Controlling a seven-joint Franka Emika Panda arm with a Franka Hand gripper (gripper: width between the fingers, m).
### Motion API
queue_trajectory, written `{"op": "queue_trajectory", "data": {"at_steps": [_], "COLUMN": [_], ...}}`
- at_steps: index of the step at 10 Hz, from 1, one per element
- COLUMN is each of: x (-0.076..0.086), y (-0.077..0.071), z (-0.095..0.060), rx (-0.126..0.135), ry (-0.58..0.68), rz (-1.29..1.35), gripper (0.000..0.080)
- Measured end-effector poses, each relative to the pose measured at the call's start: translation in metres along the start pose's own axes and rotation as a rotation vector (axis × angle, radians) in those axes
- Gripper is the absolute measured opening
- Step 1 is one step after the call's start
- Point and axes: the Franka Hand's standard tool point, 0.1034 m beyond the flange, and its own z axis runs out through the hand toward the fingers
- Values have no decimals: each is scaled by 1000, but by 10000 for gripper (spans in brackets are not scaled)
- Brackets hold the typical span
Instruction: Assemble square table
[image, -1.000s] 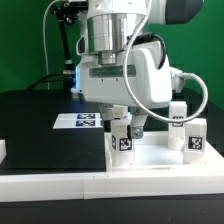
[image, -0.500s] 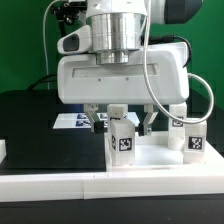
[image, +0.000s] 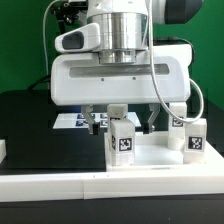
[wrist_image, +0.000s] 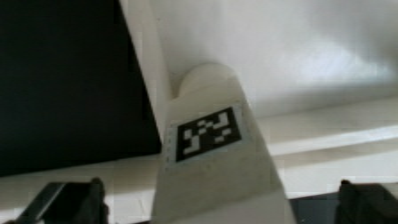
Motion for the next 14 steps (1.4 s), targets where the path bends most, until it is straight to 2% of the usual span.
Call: {"op": "queue_trajectory", "data": {"at_steps": [3, 4, 5, 6, 7, 11, 13, 14], "x": [1, 1, 1, 1, 1, 1, 0, 0], "y": [1, 1, 1, 1, 1, 1, 2, 4], "z": [0, 0, 0, 0, 0, 0, 1, 1], "rx": [-15, -16, -16, -16, -16, -15, -8, -7], "ry": [0, 0, 0, 0, 1, 3, 30, 31], "rz": [-168, -166, -166, -165, -165, -99, 194, 254], "gripper": [649, 526, 526, 391, 290, 290, 290, 290]}}
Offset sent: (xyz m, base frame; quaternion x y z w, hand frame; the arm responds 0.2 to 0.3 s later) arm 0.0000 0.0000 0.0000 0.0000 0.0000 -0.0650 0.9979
